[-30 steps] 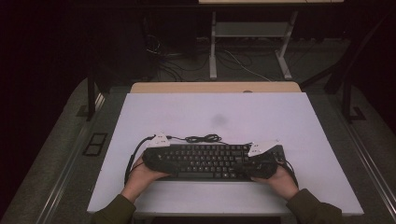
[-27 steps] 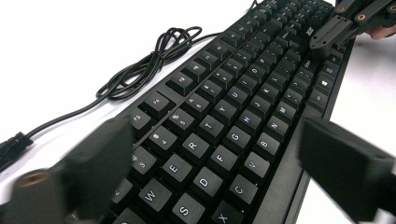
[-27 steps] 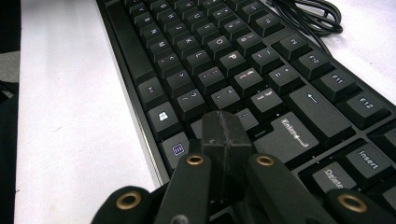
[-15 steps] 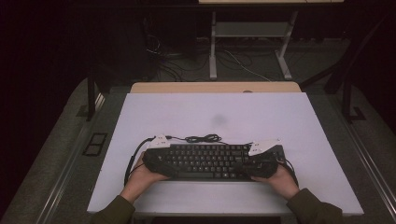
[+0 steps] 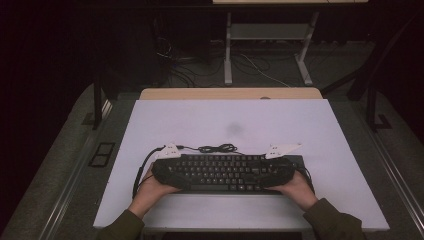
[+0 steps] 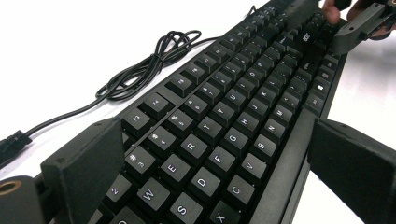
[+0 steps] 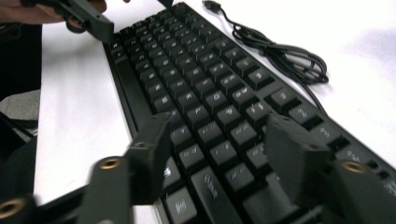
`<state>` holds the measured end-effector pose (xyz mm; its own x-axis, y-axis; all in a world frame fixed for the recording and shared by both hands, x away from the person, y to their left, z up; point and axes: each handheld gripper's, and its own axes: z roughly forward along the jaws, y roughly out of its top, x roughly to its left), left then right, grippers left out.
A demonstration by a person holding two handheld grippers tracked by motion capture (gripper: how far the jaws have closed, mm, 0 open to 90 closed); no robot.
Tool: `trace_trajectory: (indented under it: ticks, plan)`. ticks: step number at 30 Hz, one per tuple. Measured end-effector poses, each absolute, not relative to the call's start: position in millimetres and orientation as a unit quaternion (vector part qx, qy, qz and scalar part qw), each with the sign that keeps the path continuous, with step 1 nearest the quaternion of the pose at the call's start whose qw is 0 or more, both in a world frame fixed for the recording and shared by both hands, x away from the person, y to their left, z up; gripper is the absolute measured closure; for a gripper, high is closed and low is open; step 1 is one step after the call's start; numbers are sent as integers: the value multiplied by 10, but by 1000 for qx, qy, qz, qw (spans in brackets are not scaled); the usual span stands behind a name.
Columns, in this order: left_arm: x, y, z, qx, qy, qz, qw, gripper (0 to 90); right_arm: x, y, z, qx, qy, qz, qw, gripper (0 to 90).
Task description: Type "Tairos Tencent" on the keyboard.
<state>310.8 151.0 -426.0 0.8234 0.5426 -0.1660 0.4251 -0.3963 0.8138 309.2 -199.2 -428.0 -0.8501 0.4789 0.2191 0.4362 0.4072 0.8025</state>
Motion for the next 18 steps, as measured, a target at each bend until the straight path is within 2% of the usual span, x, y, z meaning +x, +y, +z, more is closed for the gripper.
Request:
trace_trajectory:
  ticks: [11,18]
  plan:
    - [3096,1515,-4235,831,285,68,472,36,3242,-1842,-4259,279,820,498,41,144]
    - [3096,1512,-4233,832,283,67,472,47,3332,-1771,-4259,277,817,504,41,142]
